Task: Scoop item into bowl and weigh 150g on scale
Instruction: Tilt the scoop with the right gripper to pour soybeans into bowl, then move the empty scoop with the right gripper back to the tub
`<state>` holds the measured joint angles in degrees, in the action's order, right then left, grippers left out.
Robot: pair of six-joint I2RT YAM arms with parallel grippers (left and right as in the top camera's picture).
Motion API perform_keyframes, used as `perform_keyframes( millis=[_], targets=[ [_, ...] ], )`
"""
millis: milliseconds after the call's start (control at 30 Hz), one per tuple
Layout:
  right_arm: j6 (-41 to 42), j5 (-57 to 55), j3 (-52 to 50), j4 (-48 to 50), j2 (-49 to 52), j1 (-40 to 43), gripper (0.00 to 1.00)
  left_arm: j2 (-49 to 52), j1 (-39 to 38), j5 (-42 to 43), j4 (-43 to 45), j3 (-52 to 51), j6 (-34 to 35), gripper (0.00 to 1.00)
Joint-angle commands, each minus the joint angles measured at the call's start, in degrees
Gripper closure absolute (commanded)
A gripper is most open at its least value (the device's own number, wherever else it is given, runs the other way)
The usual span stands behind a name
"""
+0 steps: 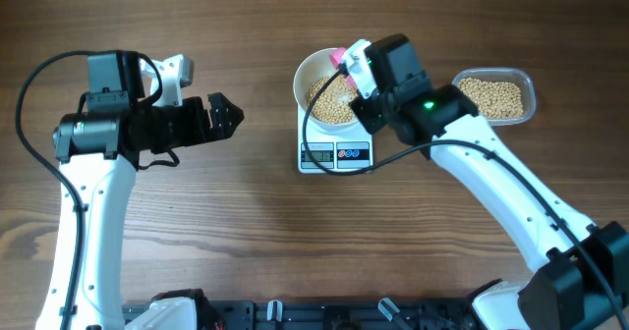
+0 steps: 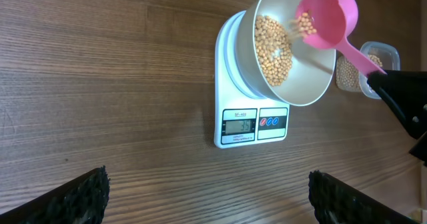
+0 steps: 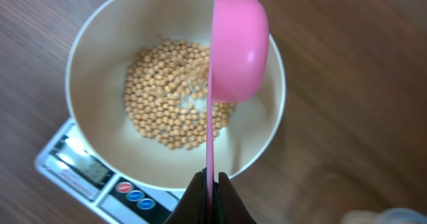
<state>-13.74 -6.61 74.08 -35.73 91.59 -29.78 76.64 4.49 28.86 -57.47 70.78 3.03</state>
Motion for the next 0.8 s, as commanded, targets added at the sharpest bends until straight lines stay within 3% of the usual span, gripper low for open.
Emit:
perform_keyframes(
  millis=[0, 267, 533, 600, 767],
  targets=[
    [-4.5, -9.6, 2.3, 1.0, -1.5, -2.6, 0.96, -0.1, -0.2, 1.1, 0.0, 1.1, -1.1, 0.00],
    [-5.1, -15.3, 2.9, 2.0, -1.6, -6.5, 0.96, -0.1, -0.2, 1.1, 0.0, 1.1, -1.1, 0.00],
    [7.4, -6.3, 3.0, 0.2, -2.7, -6.2, 0.96, -0.1, -0.2, 1.1, 0.0, 1.1, -1.1, 0.00],
    [11.3, -0.4, 3.1, -0.2, -4.7, -3.7, 0.96, -0.1, -0.2, 1.1, 0.0, 1.1, -1.1, 0.00],
    [13.9, 14.3, 3.8, -0.9, -12.7, 13.2, 0.96, -0.1, -0.2, 1.1, 0.0, 1.1, -1.1, 0.00]
  ],
)
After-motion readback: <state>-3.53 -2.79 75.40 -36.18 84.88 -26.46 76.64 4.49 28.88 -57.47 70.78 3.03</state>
